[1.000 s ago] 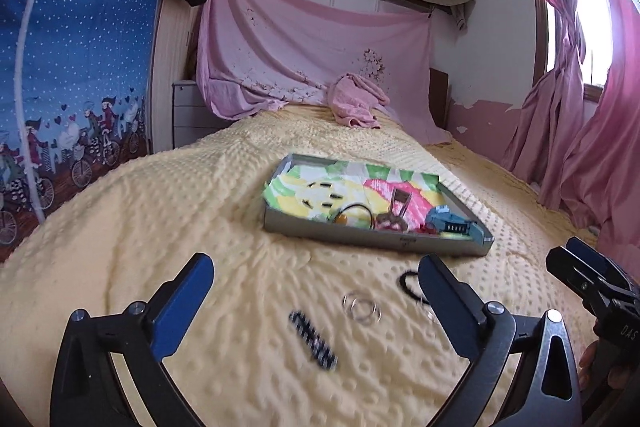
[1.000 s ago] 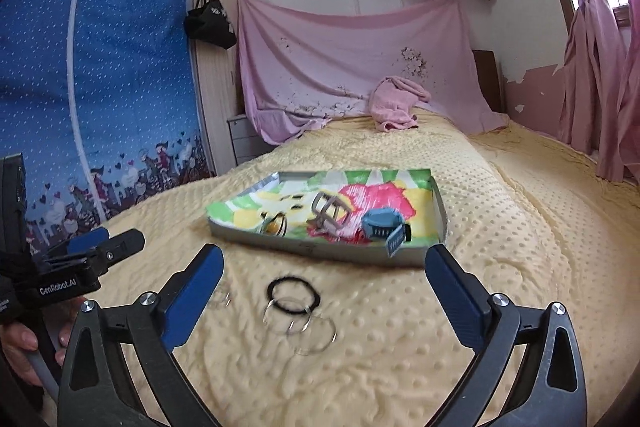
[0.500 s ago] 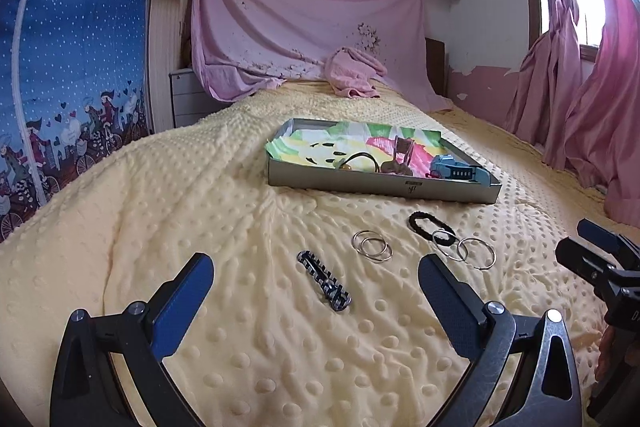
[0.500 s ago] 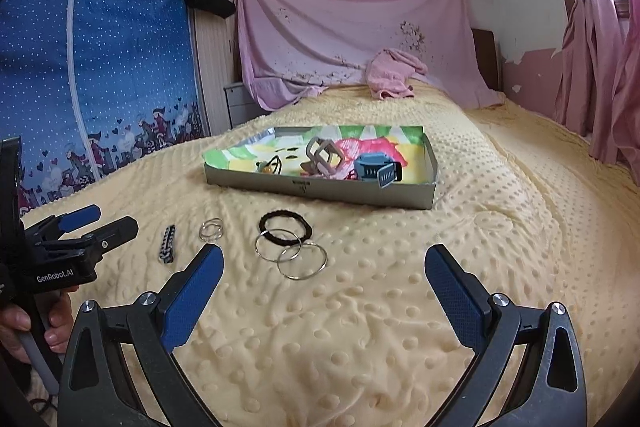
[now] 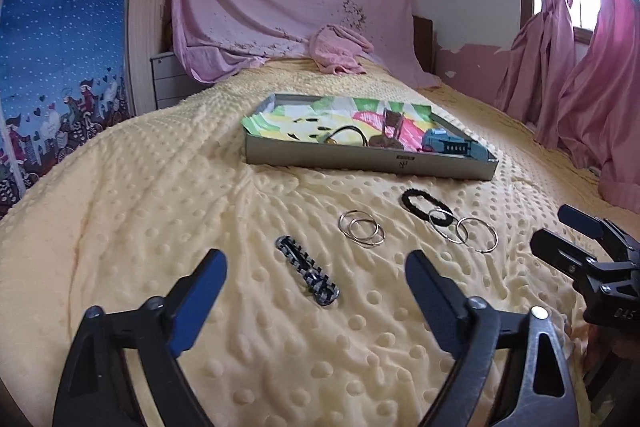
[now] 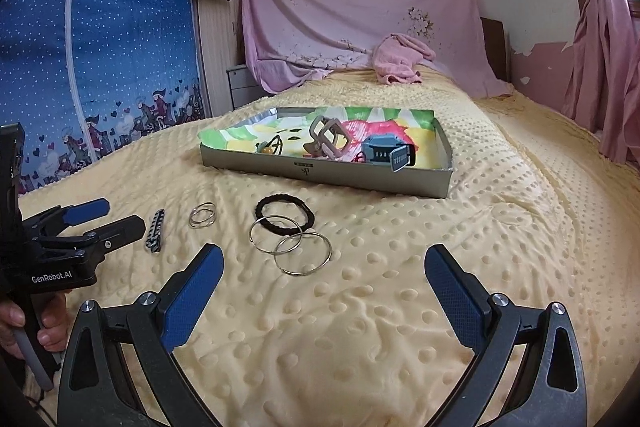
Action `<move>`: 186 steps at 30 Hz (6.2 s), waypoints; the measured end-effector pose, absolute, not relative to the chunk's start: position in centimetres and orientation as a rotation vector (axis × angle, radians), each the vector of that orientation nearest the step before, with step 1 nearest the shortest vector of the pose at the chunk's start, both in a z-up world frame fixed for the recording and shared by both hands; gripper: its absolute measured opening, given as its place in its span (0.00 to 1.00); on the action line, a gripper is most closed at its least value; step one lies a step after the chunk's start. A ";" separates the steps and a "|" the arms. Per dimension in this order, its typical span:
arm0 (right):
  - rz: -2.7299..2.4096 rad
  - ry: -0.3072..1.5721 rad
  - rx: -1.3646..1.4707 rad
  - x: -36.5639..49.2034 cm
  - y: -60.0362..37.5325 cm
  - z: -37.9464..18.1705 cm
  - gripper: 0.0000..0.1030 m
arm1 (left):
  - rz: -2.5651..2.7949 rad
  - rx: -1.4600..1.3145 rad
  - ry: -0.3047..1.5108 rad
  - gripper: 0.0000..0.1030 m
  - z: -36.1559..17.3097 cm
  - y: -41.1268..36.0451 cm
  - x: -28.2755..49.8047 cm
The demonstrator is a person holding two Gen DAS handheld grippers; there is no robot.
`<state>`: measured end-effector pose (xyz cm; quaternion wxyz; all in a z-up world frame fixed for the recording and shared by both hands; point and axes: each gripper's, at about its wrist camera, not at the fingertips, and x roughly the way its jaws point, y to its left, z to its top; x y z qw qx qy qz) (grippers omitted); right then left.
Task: Organize jewelry
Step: 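Grasp the black patterned barrette with the left gripper while the right gripper grasps a large silver ring, then carry the barrette and ring over the tray while both grippers open to release them, then withdraw both open grippers from the tray toward the small rings and hair tie, then grasp the pair of small silver rings with the left gripper while the right gripper grasps the black hair tie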
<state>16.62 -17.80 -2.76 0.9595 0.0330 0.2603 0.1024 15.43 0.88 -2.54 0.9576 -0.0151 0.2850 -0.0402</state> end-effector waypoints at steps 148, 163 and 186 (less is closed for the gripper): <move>0.173 0.295 0.154 10.7 -20.7 4.9 0.97 | -0.103 -0.134 0.366 1.00 4.1 0.7 12.5; 0.192 0.419 0.085 16.6 -19.1 0.1 0.97 | -0.037 -0.057 0.513 1.00 0.3 1.3 17.1; 0.398 0.638 0.082 25.5 -16.5 -5.9 0.69 | -0.242 -0.074 0.675 0.41 -4.2 -0.2 21.2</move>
